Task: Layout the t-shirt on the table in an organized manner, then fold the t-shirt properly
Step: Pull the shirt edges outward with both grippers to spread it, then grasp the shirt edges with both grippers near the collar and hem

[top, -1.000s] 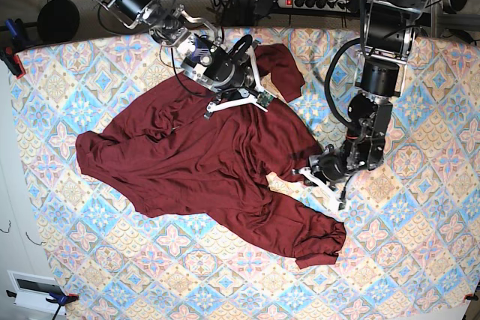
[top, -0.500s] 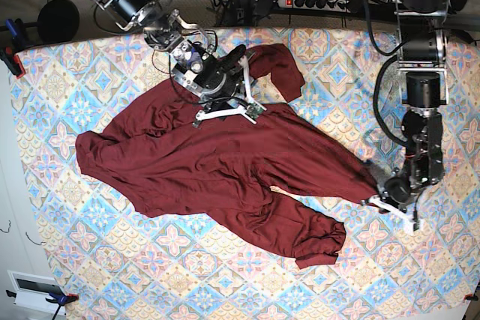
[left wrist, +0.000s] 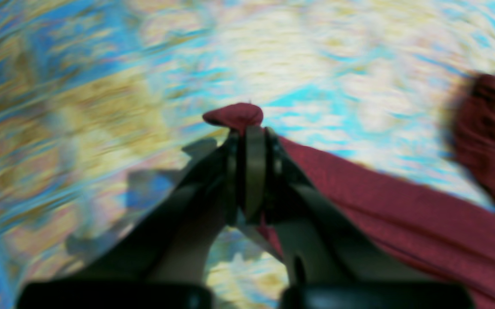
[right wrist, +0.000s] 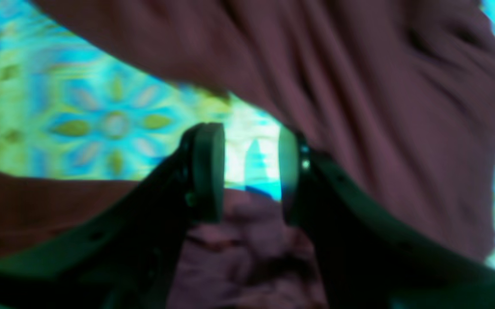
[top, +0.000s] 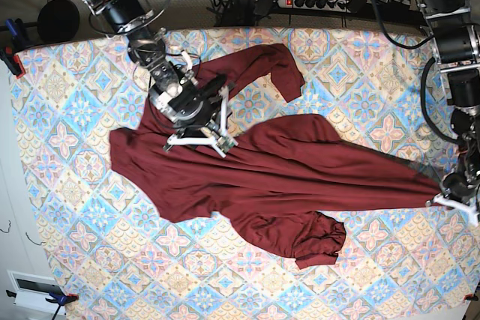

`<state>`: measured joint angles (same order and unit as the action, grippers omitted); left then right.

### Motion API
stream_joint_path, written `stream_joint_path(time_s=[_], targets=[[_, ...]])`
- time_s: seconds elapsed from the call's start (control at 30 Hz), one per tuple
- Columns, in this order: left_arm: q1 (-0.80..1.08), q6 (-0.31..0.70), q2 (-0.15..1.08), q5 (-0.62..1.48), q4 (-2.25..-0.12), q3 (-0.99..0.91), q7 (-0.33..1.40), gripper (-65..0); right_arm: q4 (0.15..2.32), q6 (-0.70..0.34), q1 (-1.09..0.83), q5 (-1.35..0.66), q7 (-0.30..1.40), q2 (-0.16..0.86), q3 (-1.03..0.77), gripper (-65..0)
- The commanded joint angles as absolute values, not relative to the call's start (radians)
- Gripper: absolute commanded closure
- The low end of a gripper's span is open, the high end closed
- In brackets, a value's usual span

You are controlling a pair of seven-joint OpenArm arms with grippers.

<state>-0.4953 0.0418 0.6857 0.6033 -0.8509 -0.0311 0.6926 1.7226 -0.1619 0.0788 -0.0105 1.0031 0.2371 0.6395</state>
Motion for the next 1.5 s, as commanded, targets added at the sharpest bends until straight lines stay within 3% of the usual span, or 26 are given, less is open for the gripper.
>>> stream_joint_path(time_s=[0.0,0.4,0.6,0.73,0.93,1.07,1.33,1.47], targets=[[-0.521,0.041,0.722,0.604,-0.846,-0.045,0.648,0.0,1.742,-0.159,0.105,-0.008,0.989,0.252,0.630,-20.6],[-0.521,0.039,0.736,0.602,-0.839,-0.044,0.619,0.0,1.632,-0.159,0.285,-0.015,0.984,0.297,0.521,-21.0],[-0.516,0.038,0.719,0.613,-0.839,-0.047,0.619,-14.6,1.434,-0.166,0.437,-0.015,0.984,0.295,0.527,-21.0],[-0.486,0.038,0.714,0.615,-0.839,-0.136,0.628,-24.4,1.307,-0.302,0.467,-0.015,0.963,0.294,0.492,-21.0],[-0.472,0.045,0.668,0.622,-0.840,-0.320,0.728,-36.4,1.171,-0.414,0.464,-0.016,0.917,0.291,0.300,-21.0],[-0.470,0.045,0.633,0.696,-0.843,-0.363,0.797,-36.6,1.119,-0.440,0.466,-0.045,0.914,0.291,0.222,-21.0],[-0.469,0.045,0.595,0.797,-0.845,-0.361,0.881,-36.6,1.061,-0.440,0.469,-0.335,0.914,0.294,0.205,-21.1],[-0.461,0.045,0.567,0.800,-0.845,-0.360,0.888,-36.5,1.058,-0.440,0.467,-0.354,0.912,0.294,0.205,-21.1]])
